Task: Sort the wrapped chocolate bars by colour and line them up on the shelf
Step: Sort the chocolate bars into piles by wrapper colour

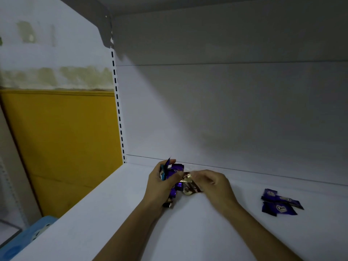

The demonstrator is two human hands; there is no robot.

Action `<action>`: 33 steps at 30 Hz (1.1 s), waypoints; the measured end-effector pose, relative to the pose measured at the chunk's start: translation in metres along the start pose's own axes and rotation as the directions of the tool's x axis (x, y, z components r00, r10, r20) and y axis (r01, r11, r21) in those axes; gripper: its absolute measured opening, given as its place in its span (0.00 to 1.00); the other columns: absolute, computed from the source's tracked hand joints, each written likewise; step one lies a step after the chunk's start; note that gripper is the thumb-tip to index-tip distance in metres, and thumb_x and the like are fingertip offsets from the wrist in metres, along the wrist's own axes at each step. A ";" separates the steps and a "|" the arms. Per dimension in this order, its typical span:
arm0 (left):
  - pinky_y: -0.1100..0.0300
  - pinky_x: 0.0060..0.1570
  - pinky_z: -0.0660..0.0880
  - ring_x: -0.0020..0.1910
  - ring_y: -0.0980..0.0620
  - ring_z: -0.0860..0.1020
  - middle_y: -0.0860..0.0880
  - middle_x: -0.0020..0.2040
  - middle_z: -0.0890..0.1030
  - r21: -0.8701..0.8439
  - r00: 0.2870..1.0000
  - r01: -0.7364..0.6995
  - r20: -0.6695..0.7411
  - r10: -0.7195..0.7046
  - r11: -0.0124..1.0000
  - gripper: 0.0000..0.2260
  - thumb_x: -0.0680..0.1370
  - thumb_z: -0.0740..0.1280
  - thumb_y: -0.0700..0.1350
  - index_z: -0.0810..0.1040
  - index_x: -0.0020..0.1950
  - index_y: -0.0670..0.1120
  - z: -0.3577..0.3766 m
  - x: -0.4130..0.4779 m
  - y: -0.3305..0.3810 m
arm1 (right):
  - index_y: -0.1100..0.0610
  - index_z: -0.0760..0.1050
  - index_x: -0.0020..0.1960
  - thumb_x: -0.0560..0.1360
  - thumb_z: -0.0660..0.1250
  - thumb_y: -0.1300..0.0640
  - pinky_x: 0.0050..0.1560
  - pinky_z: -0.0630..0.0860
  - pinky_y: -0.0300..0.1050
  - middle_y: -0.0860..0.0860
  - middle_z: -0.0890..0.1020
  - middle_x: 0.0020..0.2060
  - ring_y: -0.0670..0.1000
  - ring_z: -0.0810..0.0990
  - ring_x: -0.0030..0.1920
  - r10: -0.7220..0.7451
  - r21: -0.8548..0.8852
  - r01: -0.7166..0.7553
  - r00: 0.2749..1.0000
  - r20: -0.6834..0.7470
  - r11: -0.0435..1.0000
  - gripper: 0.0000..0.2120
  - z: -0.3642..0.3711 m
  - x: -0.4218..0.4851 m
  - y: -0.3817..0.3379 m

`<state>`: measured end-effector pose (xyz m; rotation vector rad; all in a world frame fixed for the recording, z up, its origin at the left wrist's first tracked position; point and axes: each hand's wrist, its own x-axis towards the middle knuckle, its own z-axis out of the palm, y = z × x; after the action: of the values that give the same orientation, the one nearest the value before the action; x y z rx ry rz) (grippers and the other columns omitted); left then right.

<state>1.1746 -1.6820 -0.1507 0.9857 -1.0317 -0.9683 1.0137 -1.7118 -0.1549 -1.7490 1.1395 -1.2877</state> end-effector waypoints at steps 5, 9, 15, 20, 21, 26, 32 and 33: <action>0.66 0.41 0.78 0.47 0.54 0.83 0.50 0.51 0.83 0.050 0.996 -0.025 0.092 0.020 0.998 0.16 0.73 0.72 0.35 0.77 0.56 0.51 0.003 -0.003 0.002 | 0.58 0.79 0.38 0.71 0.72 0.65 0.34 0.75 0.34 0.49 0.83 0.30 0.45 0.80 0.32 0.105 0.277 -0.126 0.990 0.089 0.953 0.05 0.003 -0.004 -0.011; 0.64 0.41 0.79 0.47 0.51 0.84 0.49 0.49 0.84 0.053 0.991 -0.009 0.135 0.002 0.999 0.14 0.74 0.71 0.34 0.79 0.55 0.48 0.001 -0.002 0.001 | 0.60 0.79 0.45 0.74 0.69 0.65 0.34 0.76 0.36 0.51 0.82 0.33 0.44 0.78 0.30 0.253 0.458 -0.217 0.967 -0.018 0.862 0.02 -0.009 0.000 -0.012; 0.64 0.38 0.79 0.44 0.52 0.84 0.52 0.45 0.85 0.054 0.999 -0.001 0.045 -0.001 0.999 0.11 0.75 0.69 0.35 0.80 0.53 0.49 0.000 0.001 -0.001 | 0.54 0.78 0.42 0.75 0.68 0.63 0.37 0.75 0.38 0.46 0.83 0.33 0.45 0.81 0.34 0.192 0.336 -0.089 0.938 -0.288 0.938 0.06 -0.009 0.002 -0.006; 0.65 0.35 0.77 0.42 0.52 0.84 0.47 0.51 0.83 -0.034 1.000 0.012 -0.009 -0.013 0.999 0.15 0.75 0.70 0.36 0.78 0.58 0.52 -0.004 0.001 0.000 | 0.49 0.82 0.49 0.76 0.66 0.56 0.53 0.71 0.40 0.42 0.81 0.46 0.43 0.78 0.47 -0.213 -0.597 0.227 0.972 0.096 0.770 0.07 -0.001 -0.006 0.003; 0.65 0.36 0.78 0.43 0.52 0.84 0.48 0.53 0.82 -0.024 1.000 0.004 0.003 -0.004 1.000 0.17 0.75 0.70 0.36 0.77 0.58 0.54 -0.004 0.001 0.000 | 0.49 0.82 0.51 0.76 0.64 0.55 0.55 0.68 0.41 0.42 0.81 0.48 0.44 0.77 0.48 -0.225 -0.653 0.266 0.963 0.147 0.709 0.09 0.003 -0.007 0.003; 0.69 0.42 0.77 0.49 0.63 0.81 0.61 0.57 0.74 0.067 0.978 -0.038 0.208 0.024 0.997 0.35 0.73 0.72 0.34 0.64 0.69 0.64 0.000 -0.001 -0.004 | 0.54 0.82 0.43 0.76 0.68 0.55 0.37 0.75 0.34 0.48 0.84 0.34 0.45 0.82 0.36 0.035 0.150 -0.032 0.999 -0.014 0.988 0.06 0.007 -0.006 -0.020; 0.76 0.43 0.72 0.53 0.70 0.75 0.62 0.57 0.72 0.295 0.960 -0.119 0.277 0.035 0.948 0.37 0.70 0.76 0.40 0.61 0.70 0.62 0.003 -0.001 -0.007 | 0.60 0.79 0.40 0.74 0.67 0.66 0.32 0.73 0.33 0.51 0.82 0.33 0.43 0.79 0.31 0.145 0.299 -0.128 0.989 -0.036 0.946 0.06 0.009 -0.008 -0.015; 0.77 0.42 0.72 0.50 0.72 0.76 0.61 0.56 0.73 0.338 0.957 -0.153 0.285 0.054 0.929 0.35 0.70 0.76 0.40 0.63 0.69 0.61 0.003 -0.001 -0.008 | 0.59 0.78 0.39 0.75 0.67 0.65 0.33 0.74 0.35 0.52 0.82 0.34 0.44 0.79 0.33 0.154 0.280 -0.132 0.987 -0.056 0.951 0.06 0.008 -0.007 -0.012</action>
<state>1.1699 -1.6837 -0.1577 1.0992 -1.5164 -0.8574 1.0237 -1.7000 -0.1488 -1.3990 1.0517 -1.3626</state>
